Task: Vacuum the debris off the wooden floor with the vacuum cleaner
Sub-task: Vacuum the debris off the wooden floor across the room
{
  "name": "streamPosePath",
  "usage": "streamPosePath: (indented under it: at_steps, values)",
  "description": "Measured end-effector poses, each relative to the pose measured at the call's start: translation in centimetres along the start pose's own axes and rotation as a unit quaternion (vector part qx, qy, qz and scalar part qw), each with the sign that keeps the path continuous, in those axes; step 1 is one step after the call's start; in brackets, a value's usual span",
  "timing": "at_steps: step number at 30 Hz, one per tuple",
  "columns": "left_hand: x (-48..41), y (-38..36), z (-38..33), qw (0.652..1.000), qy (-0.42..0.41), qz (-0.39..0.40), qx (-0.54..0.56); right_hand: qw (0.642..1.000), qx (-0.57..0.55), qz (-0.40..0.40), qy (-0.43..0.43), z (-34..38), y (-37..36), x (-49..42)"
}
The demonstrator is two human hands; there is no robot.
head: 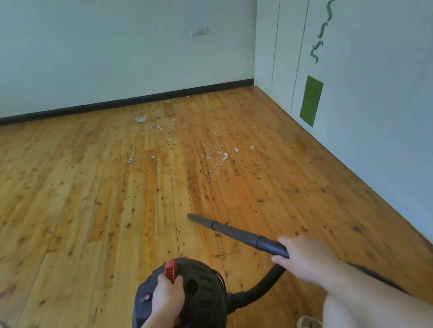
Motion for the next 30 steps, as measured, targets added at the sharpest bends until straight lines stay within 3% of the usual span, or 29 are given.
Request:
streamPosePath:
  at_steps: [12,21,30]
  values:
    - [2.4,-0.3,0.1,0.997,0.023,-0.001,-0.070,0.996,0.071,-0.010,0.045,-4.3,4.2,-2.0]
    - [1.9,-2.1,0.9,0.995,0.084,-0.047,0.035,0.997,0.059,-0.034,-0.034,-6.6,3.8,1.1]
    - [3.0,-4.8,-1.4,0.983,0.049,-0.172,-0.029,0.992,0.027,-0.053,-0.114,-9.7,-0.7,2.0]
Point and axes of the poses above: each hand's wrist, its own x-axis away from the middle knuckle, its own y-axis out of the back of the hand, z = x × y, the point moved 2 cm from there along -x, towards the middle knuckle, and after that the axes turned 11 degrees about -z, right-handed, at the moved point
